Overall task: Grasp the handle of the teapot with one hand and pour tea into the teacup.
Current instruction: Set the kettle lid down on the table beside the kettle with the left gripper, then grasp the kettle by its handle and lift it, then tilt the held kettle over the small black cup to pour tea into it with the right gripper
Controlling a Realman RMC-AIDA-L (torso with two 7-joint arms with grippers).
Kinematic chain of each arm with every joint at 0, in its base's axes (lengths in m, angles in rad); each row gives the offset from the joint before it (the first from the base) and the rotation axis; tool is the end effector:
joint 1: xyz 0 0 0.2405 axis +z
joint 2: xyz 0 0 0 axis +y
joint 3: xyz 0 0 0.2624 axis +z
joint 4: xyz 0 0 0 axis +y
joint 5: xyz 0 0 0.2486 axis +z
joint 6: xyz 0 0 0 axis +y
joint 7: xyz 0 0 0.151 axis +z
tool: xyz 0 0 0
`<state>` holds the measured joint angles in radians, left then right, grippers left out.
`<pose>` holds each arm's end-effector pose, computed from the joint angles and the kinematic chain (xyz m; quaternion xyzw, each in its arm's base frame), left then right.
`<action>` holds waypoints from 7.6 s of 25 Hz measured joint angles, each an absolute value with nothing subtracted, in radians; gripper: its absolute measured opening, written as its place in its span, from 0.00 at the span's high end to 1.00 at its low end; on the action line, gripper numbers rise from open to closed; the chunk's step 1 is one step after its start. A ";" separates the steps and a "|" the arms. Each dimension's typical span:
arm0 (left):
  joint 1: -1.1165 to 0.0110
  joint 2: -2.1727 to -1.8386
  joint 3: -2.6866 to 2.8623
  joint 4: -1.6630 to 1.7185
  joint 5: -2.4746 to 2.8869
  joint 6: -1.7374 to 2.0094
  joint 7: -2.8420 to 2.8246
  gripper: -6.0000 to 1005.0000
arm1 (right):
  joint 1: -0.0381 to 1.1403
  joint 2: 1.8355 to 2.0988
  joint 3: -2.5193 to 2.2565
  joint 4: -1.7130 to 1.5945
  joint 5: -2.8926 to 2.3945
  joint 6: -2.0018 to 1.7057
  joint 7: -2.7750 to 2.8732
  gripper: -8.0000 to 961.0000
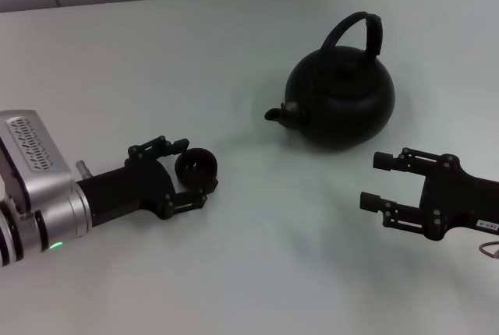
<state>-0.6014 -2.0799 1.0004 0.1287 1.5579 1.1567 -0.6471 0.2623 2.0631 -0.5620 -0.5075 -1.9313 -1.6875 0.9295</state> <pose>-0.3099 0.3455 -0.1188 -0.9536 -0.0943 -0.1887 0.2146 0.3685 0.2583 -0.0078 -0.9158 0.1761 0.2927 0.2113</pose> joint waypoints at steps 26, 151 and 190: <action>-0.158 -1.930 0.850 0.560 1.552 1.795 -0.944 0.19 | 0.273 2.072 -0.522 -0.503 -1.922 -1.734 0.937 0.29; -0.147 -1.999 0.667 0.561 1.792 1.706 -0.856 0.19 | 0.743 2.074 -0.432 -0.259 -1.694 -1.132 0.818 0.91; -0.152 -2.005 0.653 0.566 1.784 1.704 -0.865 0.19 | 0.749 2.082 -0.570 -0.292 -1.688 -1.196 0.474 0.91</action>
